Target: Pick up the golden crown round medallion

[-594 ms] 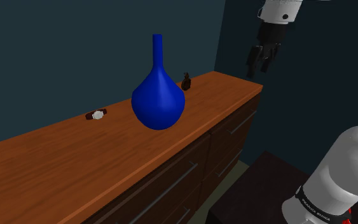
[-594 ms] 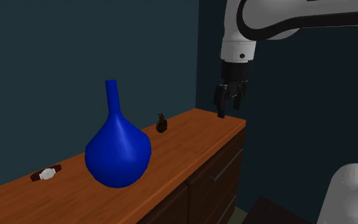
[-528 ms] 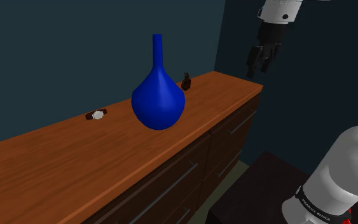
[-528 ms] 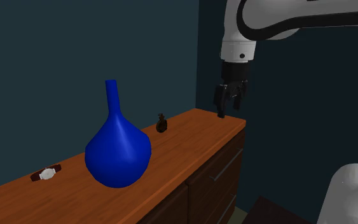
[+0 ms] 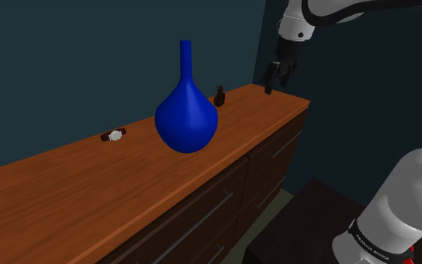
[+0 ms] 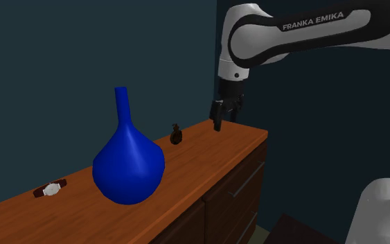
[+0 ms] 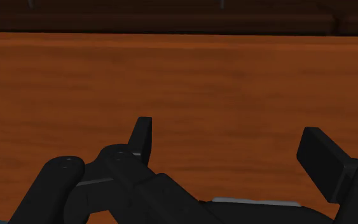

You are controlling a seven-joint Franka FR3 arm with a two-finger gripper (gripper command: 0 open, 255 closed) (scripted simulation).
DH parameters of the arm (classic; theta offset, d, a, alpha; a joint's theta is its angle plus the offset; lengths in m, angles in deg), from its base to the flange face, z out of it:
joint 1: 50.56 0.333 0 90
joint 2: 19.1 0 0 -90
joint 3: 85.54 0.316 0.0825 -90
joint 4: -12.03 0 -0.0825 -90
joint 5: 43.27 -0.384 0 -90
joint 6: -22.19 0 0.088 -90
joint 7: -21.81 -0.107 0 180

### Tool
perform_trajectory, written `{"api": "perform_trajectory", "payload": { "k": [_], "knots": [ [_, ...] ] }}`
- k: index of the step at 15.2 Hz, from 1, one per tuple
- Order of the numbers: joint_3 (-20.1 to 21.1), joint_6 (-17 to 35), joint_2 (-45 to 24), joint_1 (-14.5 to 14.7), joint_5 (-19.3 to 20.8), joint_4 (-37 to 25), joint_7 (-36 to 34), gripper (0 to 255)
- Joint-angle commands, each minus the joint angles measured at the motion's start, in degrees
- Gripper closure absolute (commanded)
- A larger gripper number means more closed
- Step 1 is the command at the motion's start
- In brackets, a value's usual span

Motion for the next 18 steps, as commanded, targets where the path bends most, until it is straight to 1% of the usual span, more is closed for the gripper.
{"api": "perform_trajectory", "payload": {
  "k": [1, 5, 10, 14, 18],
  "knots": [
    [0.0, 4.0, -2.8, 0.1, 0.4, -0.2, 0.5, 0],
    [0.1, 11.0, -9.7, 0.1, 1.3, -3.0, 1.5, 0],
    [0.3, 18.4, -18.8, 0.2, 2.5, -8.1, 2.5, 0],
    [0.5, 23.1, -26.3, 0.3, 3.6, -13.7, 3.2, 0],
    [0.7, 26.7, -33.9, 0.5, 4.8, -20.5, 3.9, 0]
  ]
}}
